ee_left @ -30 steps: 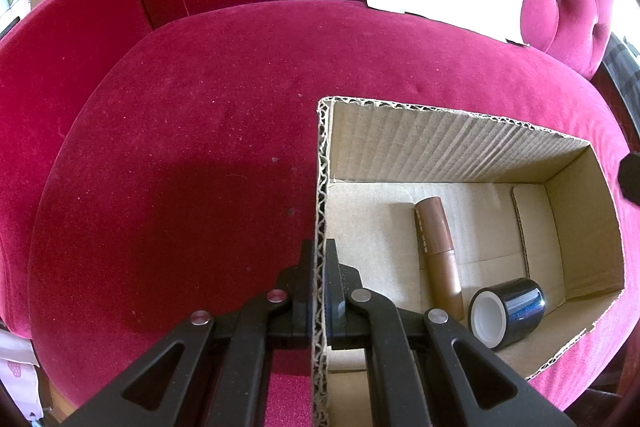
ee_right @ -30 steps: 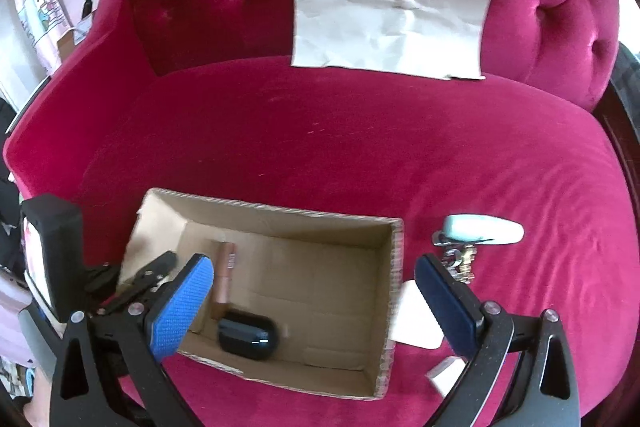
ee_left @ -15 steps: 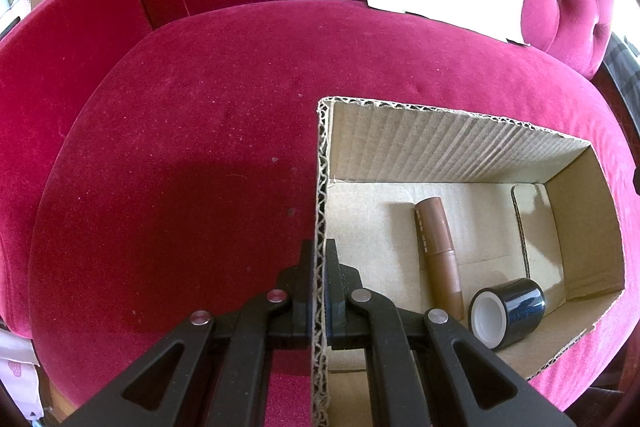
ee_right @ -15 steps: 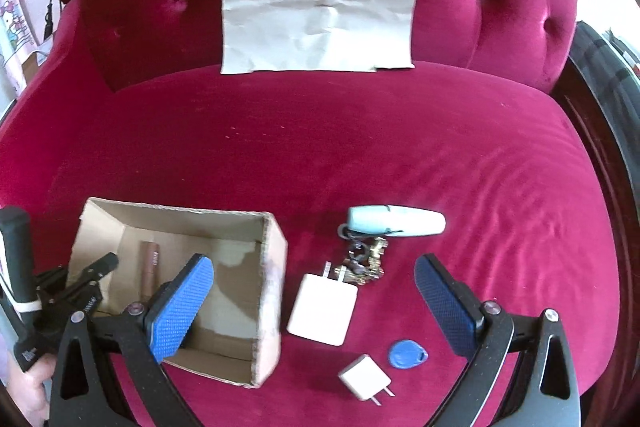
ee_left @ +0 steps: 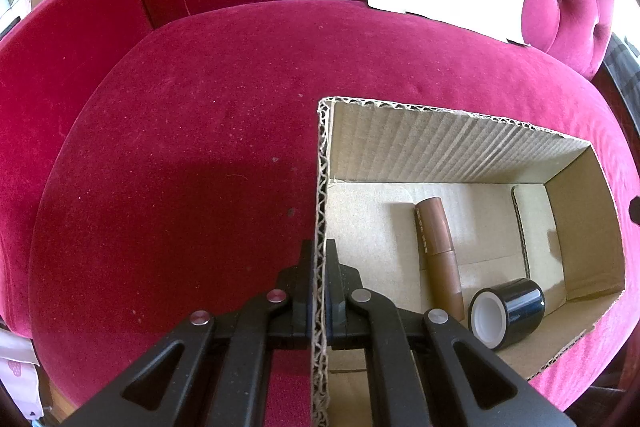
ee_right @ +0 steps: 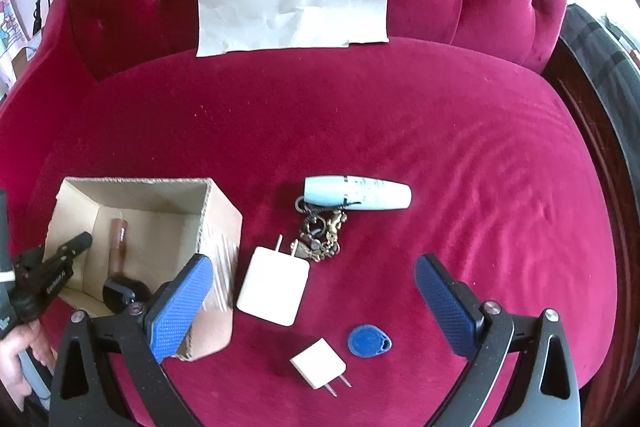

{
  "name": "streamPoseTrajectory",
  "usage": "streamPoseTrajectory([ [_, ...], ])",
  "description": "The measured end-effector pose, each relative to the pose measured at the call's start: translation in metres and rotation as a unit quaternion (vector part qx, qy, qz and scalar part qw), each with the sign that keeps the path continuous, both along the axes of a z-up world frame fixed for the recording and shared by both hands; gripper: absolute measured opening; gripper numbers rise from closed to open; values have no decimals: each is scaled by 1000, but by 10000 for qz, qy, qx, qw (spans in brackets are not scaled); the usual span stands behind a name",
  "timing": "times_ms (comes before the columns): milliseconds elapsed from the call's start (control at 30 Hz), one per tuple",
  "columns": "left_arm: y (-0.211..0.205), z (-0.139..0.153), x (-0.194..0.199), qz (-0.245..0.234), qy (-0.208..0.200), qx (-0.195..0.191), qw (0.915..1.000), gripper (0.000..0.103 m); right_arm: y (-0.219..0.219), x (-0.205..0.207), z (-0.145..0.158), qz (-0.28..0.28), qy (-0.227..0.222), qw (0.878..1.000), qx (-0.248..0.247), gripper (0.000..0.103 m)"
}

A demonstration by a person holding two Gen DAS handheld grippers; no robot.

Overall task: Organize rigid objects
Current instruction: 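Move the right gripper back to the small white plug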

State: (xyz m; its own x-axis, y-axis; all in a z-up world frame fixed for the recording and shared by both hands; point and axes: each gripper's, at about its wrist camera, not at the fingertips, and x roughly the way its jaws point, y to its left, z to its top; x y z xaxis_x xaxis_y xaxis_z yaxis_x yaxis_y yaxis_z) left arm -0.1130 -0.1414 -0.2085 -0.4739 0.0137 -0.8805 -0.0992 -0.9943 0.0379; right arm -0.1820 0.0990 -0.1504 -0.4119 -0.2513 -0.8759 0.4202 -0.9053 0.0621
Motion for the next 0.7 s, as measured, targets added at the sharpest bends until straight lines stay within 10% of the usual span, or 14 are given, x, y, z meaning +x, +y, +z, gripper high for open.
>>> streamPoseTrajectory([
  [700, 0, 1, 0, -54, -12, -9, 10000, 3, 16, 9, -36, 463, -310, 9979, 337, 103],
])
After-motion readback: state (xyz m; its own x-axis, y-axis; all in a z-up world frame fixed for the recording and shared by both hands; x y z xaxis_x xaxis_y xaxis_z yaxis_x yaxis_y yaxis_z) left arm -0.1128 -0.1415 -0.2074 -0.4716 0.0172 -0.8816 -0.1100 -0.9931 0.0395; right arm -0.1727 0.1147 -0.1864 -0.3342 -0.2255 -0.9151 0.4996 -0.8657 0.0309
